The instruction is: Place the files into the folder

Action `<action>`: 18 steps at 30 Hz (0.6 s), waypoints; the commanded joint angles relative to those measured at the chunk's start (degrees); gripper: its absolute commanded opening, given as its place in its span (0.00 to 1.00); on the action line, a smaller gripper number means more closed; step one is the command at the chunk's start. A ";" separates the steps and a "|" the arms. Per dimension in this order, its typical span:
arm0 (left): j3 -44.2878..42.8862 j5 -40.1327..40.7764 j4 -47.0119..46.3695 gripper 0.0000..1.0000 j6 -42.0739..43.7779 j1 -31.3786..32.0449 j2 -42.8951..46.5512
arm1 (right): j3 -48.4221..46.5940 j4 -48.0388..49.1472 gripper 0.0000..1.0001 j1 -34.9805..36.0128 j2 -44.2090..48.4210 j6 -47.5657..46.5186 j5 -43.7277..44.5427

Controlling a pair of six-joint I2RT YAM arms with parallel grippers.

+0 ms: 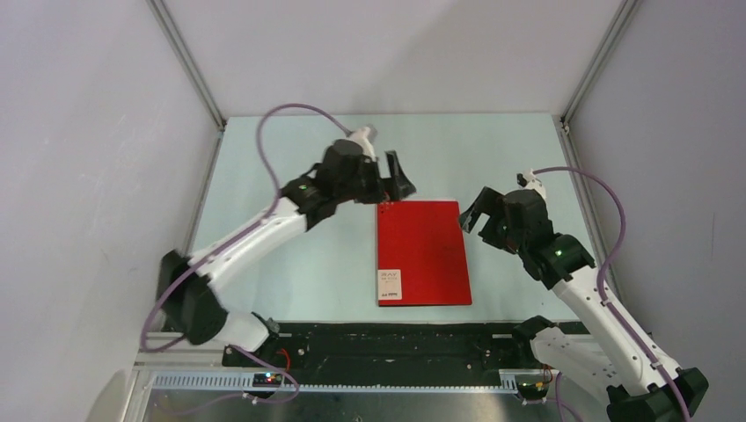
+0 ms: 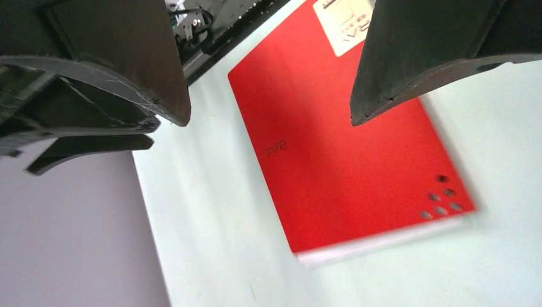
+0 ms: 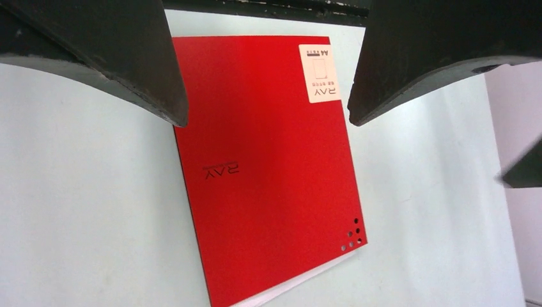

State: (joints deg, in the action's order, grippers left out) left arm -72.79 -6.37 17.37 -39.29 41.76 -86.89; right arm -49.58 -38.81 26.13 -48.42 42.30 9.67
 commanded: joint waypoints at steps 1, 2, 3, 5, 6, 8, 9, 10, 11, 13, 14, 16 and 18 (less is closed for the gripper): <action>1.80 9.26 9.50 1.00 5.49 -4.26 11.44 | -0.60 5.29 0.99 -0.65 -0.29 -2.06 -1.95; 2.54 10.06 10.31 1.00 6.17 -4.55 12.95 | -0.64 5.75 1.00 -0.78 -0.46 -2.71 -2.58; 3.97 12.04 11.79 1.00 7.61 -4.71 15.98 | -0.68 6.57 1.00 -1.03 -0.73 -3.27 -2.92; 6.00 14.70 13.59 1.00 8.89 -4.79 20.08 | -0.62 7.45 0.99 -1.38 -1.11 -3.81 -3.52; 6.57 15.33 14.02 1.00 9.33 -4.77 21.23 | -0.61 7.66 0.99 -1.50 -1.17 -3.94 -3.52; 7.89 17.07 15.50 1.00 10.29 -4.80 24.31 | -0.60 7.99 1.00 -1.90 -1.31 -4.41 -3.42; 8.47 18.27 16.38 1.00 10.48 -4.83 25.59 | -0.58 8.16 0.99 -2.23 -1.39 -4.66 -3.25; 8.73 18.61 16.73 1.00 10.65 -4.84 26.14 | -0.59 8.19 0.99 -2.32 -1.44 -4.81 -2.99; 9.25 19.10 17.04 1.00 11.10 -4.84 27.01 | -0.56 8.21 1.00 -2.60 -1.55 -5.07 -2.86; 9.70 19.31 17.25 1.00 11.81 -4.84 27.76 | -0.60 8.03 0.99 -2.92 -1.59 -5.34 -2.51; 9.69 19.49 17.34 1.00 12.27 -4.89 27.92 | -0.56 7.91 0.99 -3.05 -1.50 -5.32 -2.08; 9.65 20.04 17.58 1.00 12.62 -4.85 28.00 | -0.60 7.19 0.99 -3.37 -1.17 -5.27 -1.71; 9.47 20.15 17.58 1.00 12.80 -4.88 27.77 | -0.54 6.64 0.99 -3.56 -0.81 -5.22 -1.52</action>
State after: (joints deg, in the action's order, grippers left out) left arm -63.07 10.90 34.65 -29.04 36.71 -60.27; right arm -49.58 -32.86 23.11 -49.98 38.33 6.92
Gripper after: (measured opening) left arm 0.996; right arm 0.993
